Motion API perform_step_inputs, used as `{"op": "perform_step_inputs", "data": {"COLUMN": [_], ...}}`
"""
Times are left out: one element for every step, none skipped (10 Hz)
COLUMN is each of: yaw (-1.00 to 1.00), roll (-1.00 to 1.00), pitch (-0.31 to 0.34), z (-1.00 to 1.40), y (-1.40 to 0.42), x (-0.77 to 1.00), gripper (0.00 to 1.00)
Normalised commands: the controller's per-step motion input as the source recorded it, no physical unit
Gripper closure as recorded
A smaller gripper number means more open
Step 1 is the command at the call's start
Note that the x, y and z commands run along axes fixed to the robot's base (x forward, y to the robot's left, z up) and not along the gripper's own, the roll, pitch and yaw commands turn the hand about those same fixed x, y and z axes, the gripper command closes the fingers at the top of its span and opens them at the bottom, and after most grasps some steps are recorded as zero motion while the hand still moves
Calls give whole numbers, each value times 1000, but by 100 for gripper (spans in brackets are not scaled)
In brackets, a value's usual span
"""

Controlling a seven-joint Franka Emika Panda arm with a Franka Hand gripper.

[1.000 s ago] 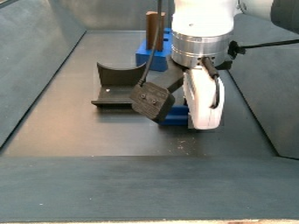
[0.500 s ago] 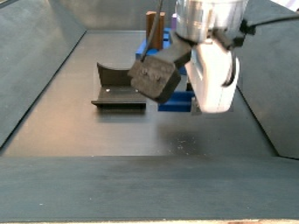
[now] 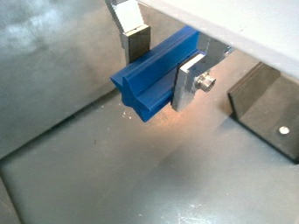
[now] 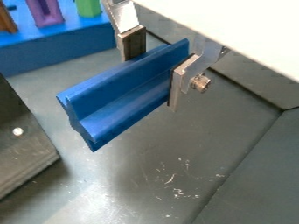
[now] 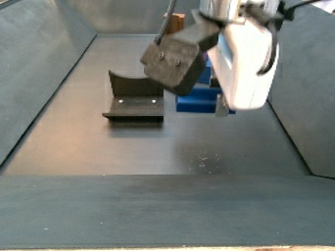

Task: Pick up the star object. Move up. Place the star object on the fixture. Regrasp the star object. Move to above the board. Insert the star object.
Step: Place the star object on the fixture.

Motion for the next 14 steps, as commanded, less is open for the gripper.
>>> {"op": "perform_step_inputs", "data": {"yaw": [-3,10,20,26,29,24,17,13,11,1000,1000,1000,1000,1000], "roll": [72,83,100,113,120,104,82,63,60,20,21,19,15,11], "pitch": [73,79,92,98,105,98,94,96,103,-82,-82,-86,-87,-83], "z": [1000,1000,1000,976,825,710,584,405,267,-297,-358,-328,-272,-229], "y": [-3,-6,-9,-12,-14,-12,-5,3,7,-982,-959,-883,-795,-654], "x": [-29,-32,-37,-36,-31,-24,-18,-10,-5,1000,1000,1000,1000,1000], "gripper": [100,100,100,100,100,100,100,100,100,100,100,100,100,100]}}
